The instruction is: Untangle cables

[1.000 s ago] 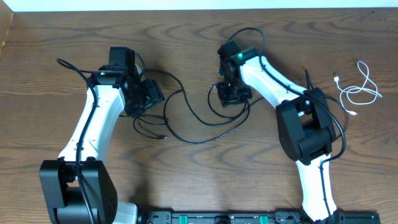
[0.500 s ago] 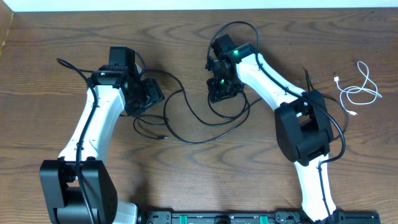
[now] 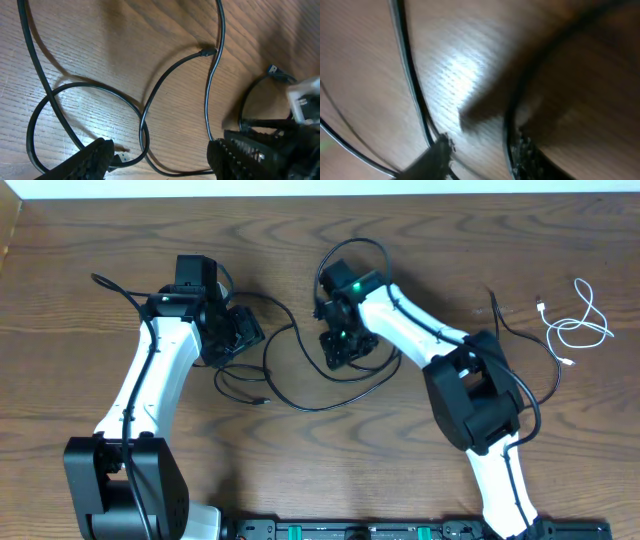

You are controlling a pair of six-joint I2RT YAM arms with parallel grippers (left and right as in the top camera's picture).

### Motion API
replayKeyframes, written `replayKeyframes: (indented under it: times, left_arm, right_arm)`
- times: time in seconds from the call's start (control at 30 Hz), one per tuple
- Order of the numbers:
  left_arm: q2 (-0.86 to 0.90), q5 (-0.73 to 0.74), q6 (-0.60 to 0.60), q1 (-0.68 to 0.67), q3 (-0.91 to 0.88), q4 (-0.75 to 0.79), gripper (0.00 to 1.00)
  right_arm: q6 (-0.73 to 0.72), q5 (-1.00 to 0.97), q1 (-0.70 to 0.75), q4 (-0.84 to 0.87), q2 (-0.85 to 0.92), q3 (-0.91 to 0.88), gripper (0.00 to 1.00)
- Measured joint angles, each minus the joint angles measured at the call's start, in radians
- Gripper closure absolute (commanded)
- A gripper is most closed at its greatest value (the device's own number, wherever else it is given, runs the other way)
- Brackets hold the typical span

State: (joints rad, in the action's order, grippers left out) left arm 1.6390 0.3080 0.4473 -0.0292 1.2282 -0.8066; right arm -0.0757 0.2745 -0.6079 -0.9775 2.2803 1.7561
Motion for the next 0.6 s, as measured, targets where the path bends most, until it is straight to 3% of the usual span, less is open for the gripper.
replayKeyframes:
  times: [0.23, 0.6]
  left_arm:
    - [0.000, 0.000, 0.000, 0.000, 0.000, 0.000, 0.34]
    - [0.000, 0.000, 0.000, 0.000, 0.000, 0.000, 0.35]
  right_arm:
    - [-0.002, -0.032, -0.031, -0.004, 0.000, 0.003, 0.99]
    - [0.097, -0.012, 0.011, -0.121, -0.047, 0.262, 0.99]
